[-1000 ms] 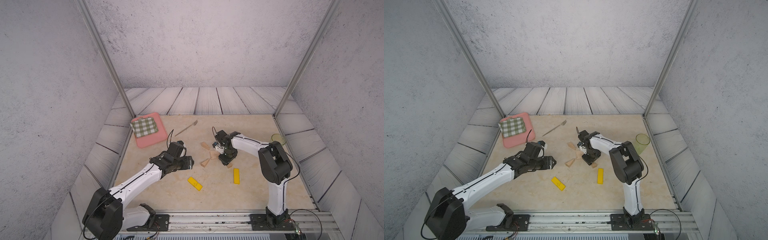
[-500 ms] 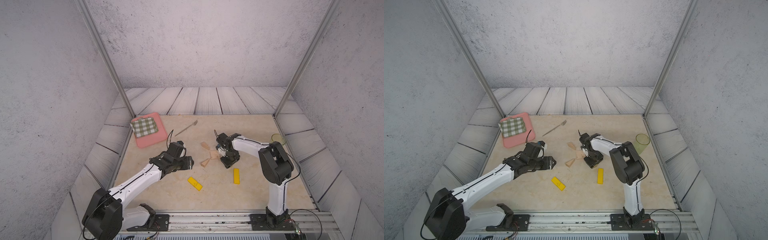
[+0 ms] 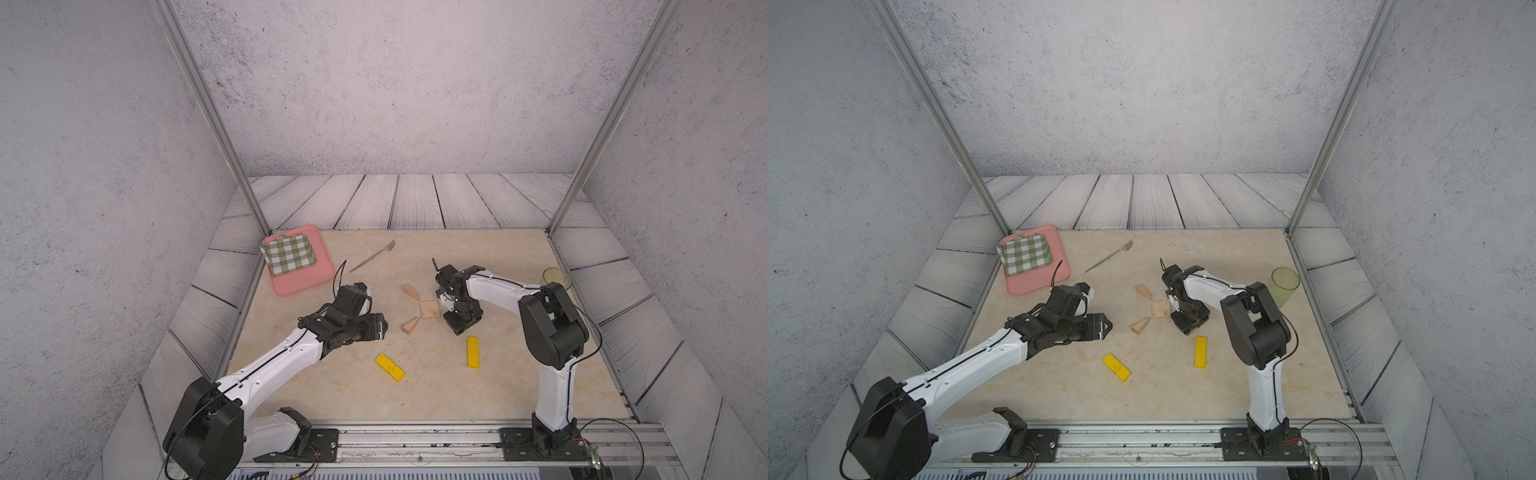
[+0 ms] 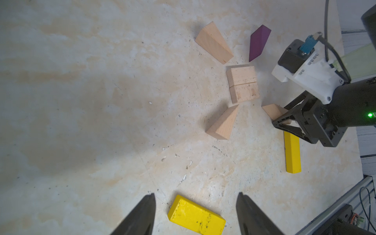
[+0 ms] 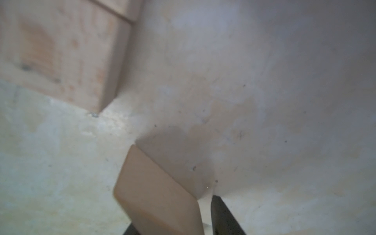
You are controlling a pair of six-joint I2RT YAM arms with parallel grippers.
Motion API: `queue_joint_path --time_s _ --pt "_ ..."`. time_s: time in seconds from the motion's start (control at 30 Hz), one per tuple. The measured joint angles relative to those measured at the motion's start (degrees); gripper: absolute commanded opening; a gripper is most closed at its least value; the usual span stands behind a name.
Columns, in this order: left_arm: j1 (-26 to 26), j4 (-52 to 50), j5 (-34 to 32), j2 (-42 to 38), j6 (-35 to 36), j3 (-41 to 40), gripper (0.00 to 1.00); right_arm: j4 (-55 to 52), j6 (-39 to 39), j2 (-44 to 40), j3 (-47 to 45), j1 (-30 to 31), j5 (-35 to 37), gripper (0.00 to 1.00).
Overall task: Assemble a small pinwheel with building blocks
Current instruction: Assemble the building block at the center of the board.
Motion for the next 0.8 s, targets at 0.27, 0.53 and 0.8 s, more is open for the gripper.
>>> queue_joint_path --time_s 0.27,0.53,0.8 --pt "0.0 0.0 0.0 0.0 -0.2 0.0 0.69 0.1 1.1 0.0 0.5 -0.1 -1.1 0.41" --pt "0.0 0.0 0.0 0.0 -0.3 0.0 0.69 0.1 1.1 0.0 2.0 -0.1 -1.3 0.41" --pt "0.0 0.0 0.1 0.0 -0.3 0.0 0.69 0.1 0.9 0.0 2.9 -0.1 -2.0 0.41"
